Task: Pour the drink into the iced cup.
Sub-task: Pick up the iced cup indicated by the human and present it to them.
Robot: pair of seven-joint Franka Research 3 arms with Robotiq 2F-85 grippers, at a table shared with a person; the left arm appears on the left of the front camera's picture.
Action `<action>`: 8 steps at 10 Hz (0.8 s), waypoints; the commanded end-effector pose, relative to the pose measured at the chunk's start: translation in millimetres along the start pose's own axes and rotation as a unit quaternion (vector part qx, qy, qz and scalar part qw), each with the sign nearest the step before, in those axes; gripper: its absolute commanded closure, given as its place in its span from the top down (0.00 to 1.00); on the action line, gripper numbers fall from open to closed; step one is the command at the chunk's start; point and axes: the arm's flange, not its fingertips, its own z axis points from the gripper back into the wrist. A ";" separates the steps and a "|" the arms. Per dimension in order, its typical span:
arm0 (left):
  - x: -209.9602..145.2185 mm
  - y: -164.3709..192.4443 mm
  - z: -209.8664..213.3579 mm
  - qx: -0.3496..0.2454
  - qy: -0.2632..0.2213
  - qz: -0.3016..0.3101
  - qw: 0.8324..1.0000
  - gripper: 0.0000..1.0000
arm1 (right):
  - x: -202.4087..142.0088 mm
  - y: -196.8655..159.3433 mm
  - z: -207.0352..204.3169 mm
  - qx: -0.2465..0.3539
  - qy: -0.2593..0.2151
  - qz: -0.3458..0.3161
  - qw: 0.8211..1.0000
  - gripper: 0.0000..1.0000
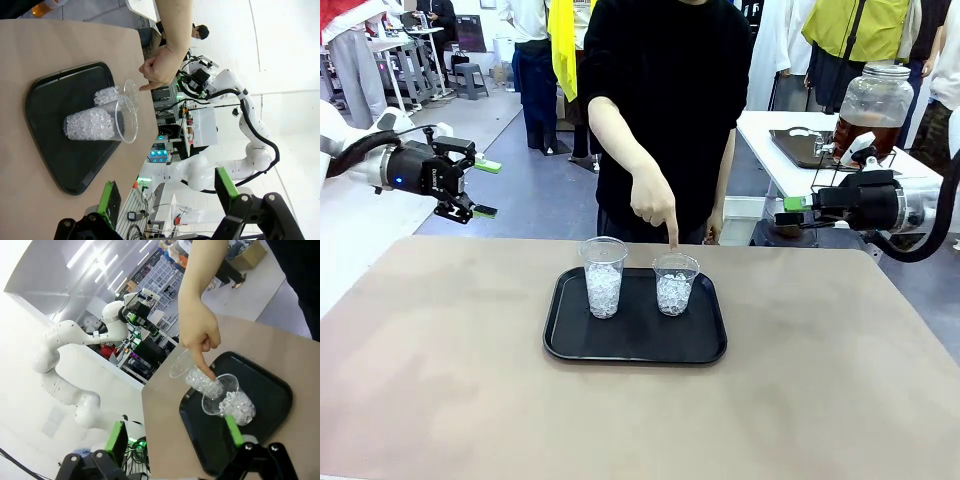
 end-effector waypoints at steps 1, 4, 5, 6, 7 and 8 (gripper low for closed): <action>0.3 -1.6 0.9 0.001 -0.002 0.001 1.000 1.00 | 4.2 2.0 2.9 -0.002 -0.004 0.002 1.000 1.00; 0.3 -1.6 0.9 0.001 -0.002 0.001 1.000 1.00 | 1.0 0.0 1.2 -0.001 -0.001 0.001 1.000 1.00; 0.3 -1.6 0.9 0.001 -0.002 0.001 1.000 1.00 | 1.5 -6.3 -4.8 0.003 -0.021 0.081 0.997 1.00; 0.3 -1.6 0.9 0.001 -0.002 0.001 1.000 1.00 | -1.9 -15.2 -7.4 -0.012 -0.032 0.124 0.992 1.00; 0.3 -1.6 0.9 0.001 -0.002 0.001 1.000 1.00 | -5.9 -23.2 -10.6 -0.019 -0.032 0.173 0.984 1.00; 0.3 -1.6 0.9 0.001 -0.002 0.001 1.000 1.00 | -11.6 -31.7 -16.3 -0.022 -0.029 0.225 0.974 1.00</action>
